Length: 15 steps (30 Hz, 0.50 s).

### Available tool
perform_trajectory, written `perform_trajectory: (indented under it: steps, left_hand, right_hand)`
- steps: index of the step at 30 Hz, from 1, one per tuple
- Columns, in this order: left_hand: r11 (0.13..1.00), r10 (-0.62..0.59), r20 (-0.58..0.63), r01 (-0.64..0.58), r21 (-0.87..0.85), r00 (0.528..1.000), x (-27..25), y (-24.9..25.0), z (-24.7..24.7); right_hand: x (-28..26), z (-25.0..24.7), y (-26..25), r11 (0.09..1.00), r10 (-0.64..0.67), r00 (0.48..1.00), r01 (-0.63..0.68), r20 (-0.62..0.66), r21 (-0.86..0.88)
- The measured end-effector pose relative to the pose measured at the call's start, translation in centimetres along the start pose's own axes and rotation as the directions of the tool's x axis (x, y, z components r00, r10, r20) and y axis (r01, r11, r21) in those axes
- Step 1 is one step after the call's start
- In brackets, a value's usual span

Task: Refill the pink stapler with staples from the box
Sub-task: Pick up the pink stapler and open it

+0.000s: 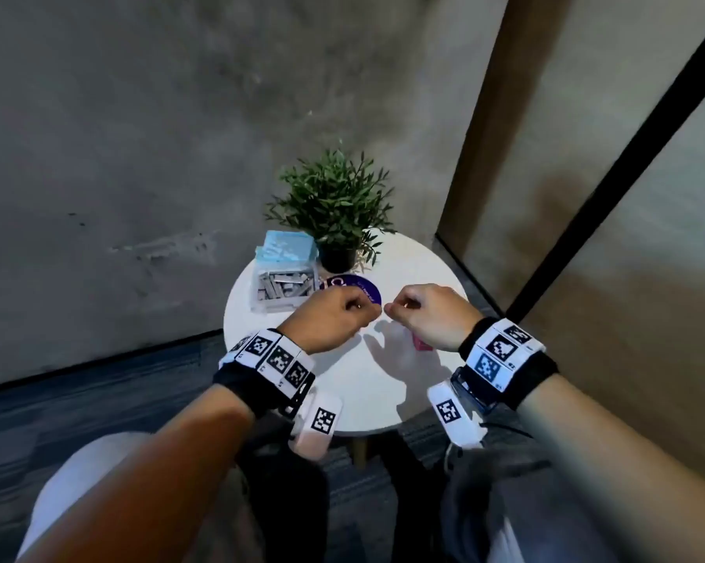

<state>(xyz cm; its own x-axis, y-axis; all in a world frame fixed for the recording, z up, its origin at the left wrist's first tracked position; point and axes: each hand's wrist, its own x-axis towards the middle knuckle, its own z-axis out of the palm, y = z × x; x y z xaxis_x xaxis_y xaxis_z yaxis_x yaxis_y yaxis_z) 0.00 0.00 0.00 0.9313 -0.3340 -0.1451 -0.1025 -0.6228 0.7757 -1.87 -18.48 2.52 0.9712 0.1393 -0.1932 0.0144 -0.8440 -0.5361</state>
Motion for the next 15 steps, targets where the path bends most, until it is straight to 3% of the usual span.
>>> perform_trajectory:
  steps: [3, 8, 11, 15]
  left_hand:
    - [0.994, -0.026, 0.088, 0.017, 0.107, 0.996, 2.4, -0.3, 0.6]
    - [0.994, -0.080, 0.111, 0.071, 0.082, 0.991, 5.0, 0.0, 2.4]
    - [0.992, -0.118, 0.121, 0.112, 0.055, 0.986, 6.0, -0.1, 3.8]
    - [0.985, -0.171, 0.126, 0.172, 0.002, 0.977, 6.1, 0.2, 5.1]
  right_hand:
    - [1.8, 1.1, 1.4, 0.998, -0.002, 0.997, -0.003, -0.076, -0.066]
    - [3.6, 1.4, 3.9, 0.967, 0.156, 0.969, -0.190, -0.192, -0.169]
    - [4.6, 2.3, 5.7, 0.940, 0.277, 0.954, -0.294, -0.119, -0.171]
    - [5.3, 3.5, 6.4, 0.950, 0.293, 0.954, -0.298, -0.061, -0.092]
